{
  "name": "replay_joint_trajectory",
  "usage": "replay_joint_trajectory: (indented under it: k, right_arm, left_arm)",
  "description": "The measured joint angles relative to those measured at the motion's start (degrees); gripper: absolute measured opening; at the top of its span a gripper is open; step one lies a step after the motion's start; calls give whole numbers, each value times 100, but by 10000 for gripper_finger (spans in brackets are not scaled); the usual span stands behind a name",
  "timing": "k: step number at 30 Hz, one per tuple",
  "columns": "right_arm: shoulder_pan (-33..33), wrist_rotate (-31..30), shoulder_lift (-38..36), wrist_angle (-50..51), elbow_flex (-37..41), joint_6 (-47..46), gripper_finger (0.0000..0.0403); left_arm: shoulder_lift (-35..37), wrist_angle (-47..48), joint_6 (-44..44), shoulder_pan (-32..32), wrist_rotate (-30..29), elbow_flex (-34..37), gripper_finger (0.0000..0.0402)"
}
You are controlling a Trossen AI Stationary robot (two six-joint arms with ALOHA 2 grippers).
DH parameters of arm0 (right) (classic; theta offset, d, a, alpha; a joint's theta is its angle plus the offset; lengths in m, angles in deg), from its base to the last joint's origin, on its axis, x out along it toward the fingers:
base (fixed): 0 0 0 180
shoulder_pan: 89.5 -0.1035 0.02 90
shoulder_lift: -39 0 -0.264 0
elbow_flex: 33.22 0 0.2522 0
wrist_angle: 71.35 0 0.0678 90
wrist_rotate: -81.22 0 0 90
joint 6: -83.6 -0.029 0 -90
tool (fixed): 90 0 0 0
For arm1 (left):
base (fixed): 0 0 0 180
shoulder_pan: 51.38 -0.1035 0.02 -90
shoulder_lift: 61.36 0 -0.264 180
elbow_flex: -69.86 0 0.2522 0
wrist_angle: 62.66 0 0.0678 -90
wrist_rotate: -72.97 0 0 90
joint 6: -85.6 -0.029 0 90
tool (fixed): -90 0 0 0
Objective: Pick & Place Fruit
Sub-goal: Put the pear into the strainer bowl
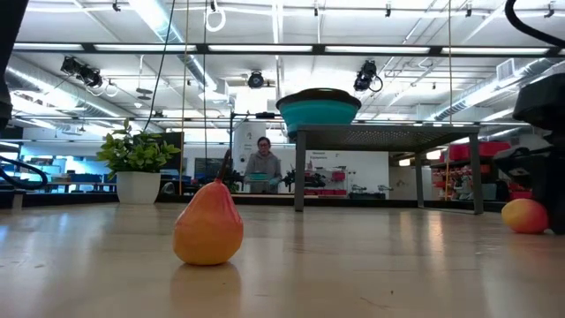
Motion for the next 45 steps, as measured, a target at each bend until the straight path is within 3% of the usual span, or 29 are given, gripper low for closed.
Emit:
replay_joint_trajectory:
  k: [10,14,18,22,28,33,39,45]
  right_arm:
    - [261,-212,37,-233,-577,-656,38]
    - [594,-69,-136,477,-1295,-608,34]
    - [1040,297,-347,1835,-2088,-236,27]
    - [1524,945,-363,2379,-2593,496,18]
    - [1942,1770,-343,2396,-2636,1044,16]
    - [2243,3114,-326,2369,-2892,1500,16]
    - [2343,3810,-32,2361,-3049,1994,37]
    - [2192,3631,602,2035,-3044,2389,105]
  left_arm:
    - [0,58,191,0,-426,0,310]
    - [0,502,588,0,-681,0,310]
    - [0,1122,1123,117,-1344,75,300]
    - [-10,1654,1468,369,-1793,202,286]
    - [-11,1927,1847,773,-2074,464,270]
    - [0,2347,2809,1249,-2206,684,265]
    - [0,2198,3767,1851,-2207,1300,265]
    - [0,1663,4074,2136,-1934,1962,265]
